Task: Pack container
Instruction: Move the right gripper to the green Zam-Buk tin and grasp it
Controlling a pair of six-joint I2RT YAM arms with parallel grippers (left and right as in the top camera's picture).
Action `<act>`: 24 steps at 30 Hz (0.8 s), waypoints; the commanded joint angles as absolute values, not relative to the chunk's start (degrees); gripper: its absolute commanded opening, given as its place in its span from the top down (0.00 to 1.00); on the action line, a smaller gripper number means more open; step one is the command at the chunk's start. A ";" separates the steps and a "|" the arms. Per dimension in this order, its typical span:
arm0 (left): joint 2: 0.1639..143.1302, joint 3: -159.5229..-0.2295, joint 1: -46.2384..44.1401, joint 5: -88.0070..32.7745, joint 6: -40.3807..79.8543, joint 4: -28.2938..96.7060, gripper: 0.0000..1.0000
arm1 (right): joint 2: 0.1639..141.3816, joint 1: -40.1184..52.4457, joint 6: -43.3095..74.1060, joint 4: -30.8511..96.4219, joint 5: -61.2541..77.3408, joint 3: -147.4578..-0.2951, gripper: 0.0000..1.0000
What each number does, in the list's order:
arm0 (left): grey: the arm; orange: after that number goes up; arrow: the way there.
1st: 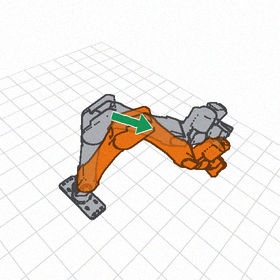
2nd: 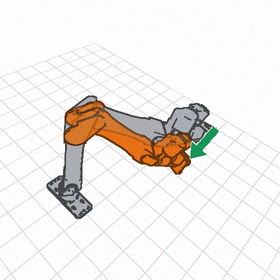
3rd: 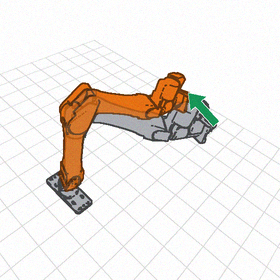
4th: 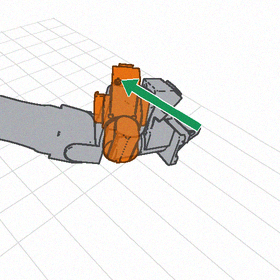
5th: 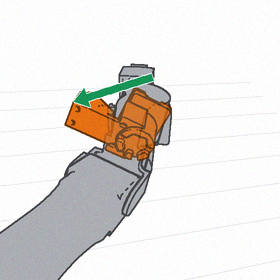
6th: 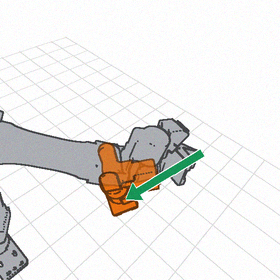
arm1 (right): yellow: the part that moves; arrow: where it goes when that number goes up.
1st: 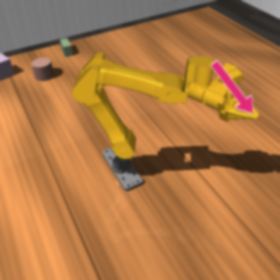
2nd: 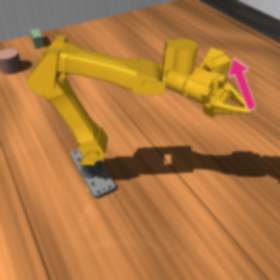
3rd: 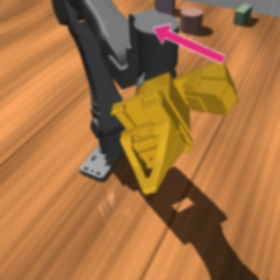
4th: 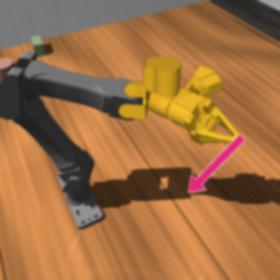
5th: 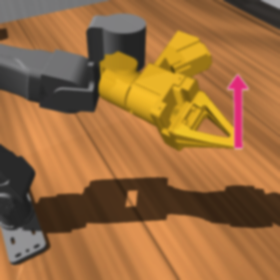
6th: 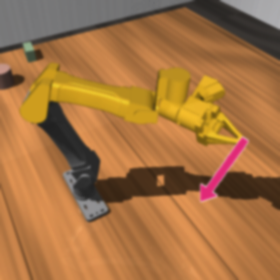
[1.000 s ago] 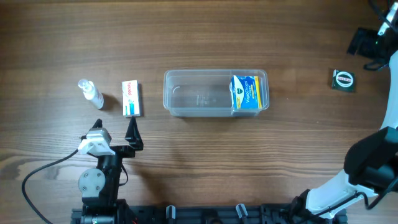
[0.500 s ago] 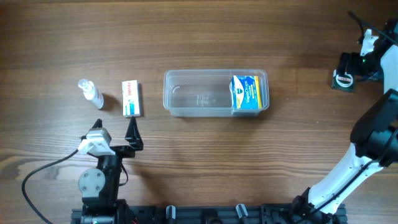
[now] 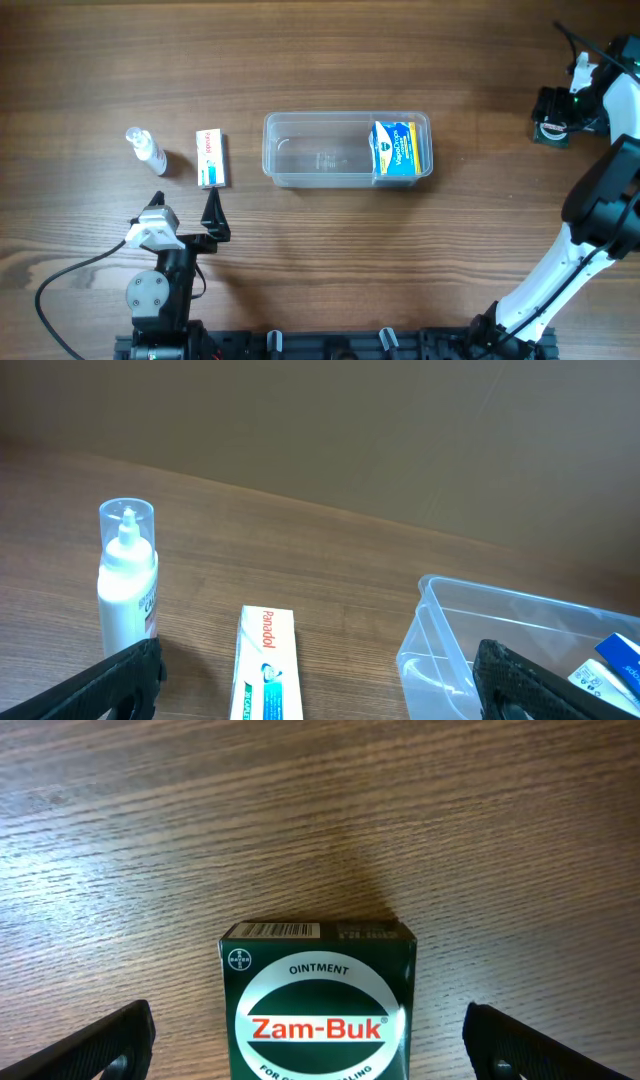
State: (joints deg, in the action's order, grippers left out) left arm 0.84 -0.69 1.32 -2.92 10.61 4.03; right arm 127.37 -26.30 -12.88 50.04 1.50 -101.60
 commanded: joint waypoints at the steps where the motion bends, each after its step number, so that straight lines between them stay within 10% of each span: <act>1: 0.38 -0.32 1.78 -3.38 10.94 4.14 0.00 | 129.91 -26.00 -11.84 50.09 2.66 -101.32 0.01; 14: 0.38 -0.32 1.78 -3.38 10.94 4.12 0.00 | 131.70 -26.00 -11.81 50.17 2.63 -101.32 0.01; 24: 0.38 -0.32 1.78 -3.38 10.94 4.12 0.00 | 131.70 -25.98 -10.31 50.39 2.66 -101.32 0.27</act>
